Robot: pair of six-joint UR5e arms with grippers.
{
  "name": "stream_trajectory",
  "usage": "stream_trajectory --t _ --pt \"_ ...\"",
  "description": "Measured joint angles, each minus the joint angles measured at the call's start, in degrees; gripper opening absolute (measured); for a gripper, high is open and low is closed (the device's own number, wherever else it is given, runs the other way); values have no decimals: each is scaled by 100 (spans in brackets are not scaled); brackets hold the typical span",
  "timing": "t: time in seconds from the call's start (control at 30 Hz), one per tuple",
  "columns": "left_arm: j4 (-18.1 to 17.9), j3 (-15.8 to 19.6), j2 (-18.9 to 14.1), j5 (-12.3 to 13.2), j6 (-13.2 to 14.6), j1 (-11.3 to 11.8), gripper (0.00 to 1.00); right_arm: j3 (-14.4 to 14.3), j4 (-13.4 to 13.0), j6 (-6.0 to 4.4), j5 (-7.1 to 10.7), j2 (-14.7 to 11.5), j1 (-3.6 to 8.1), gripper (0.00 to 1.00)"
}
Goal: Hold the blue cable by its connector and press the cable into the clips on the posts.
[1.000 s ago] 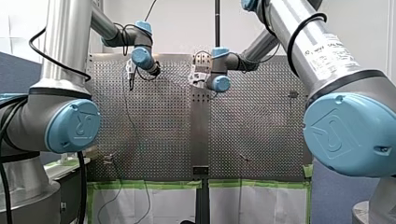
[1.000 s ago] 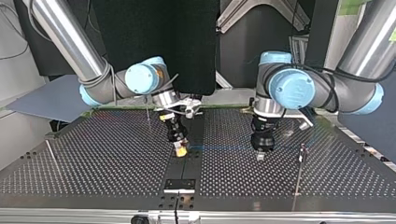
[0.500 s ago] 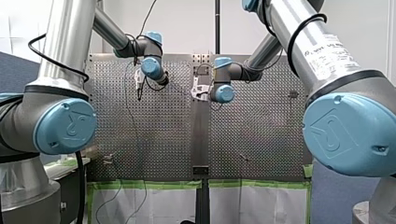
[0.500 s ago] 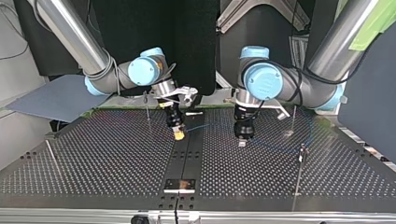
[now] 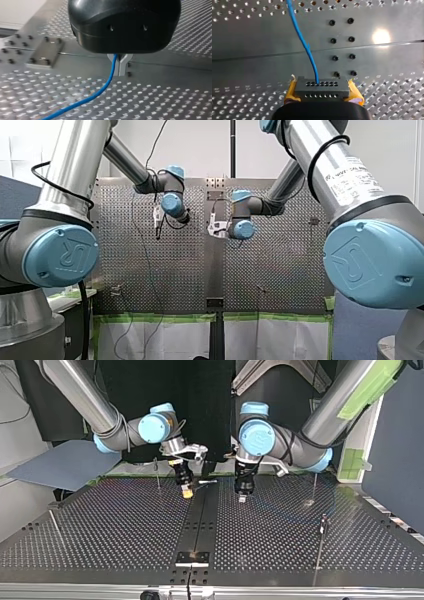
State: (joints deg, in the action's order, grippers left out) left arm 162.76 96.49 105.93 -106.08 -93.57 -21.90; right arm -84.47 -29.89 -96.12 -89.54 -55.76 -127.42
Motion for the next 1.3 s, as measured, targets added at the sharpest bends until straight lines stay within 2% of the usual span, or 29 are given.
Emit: stream_trajectory --t 0.1,0.4,0.6,0.77,0.93,1.1,1.3 --pt "-131 129 101 -3 -1 -19 0 -131 -131 -46 -38 2 0 0" --pt "-571 571 368 -5 -22 -66 0 -558 -556 28 -201 10 -21 0" --pt "-876 875 661 0 -90 -139 0 -826 -824 38 -427 49 -2 0" --pt "-1113 1113 870 18 -210 -168 0 -1076 -1073 46 -547 248 43 0" --pt "-1336 1336 1056 7 -183 -251 0 -1308 -1306 32 -673 475 64 0" --pt "-1570 1452 1284 -1 -221 -368 0 -1520 -1519 19 -697 687 111 0" --pt "-1921 1472 1634 -27 -370 -559 0 -1831 -1830 31 -691 997 240 0"
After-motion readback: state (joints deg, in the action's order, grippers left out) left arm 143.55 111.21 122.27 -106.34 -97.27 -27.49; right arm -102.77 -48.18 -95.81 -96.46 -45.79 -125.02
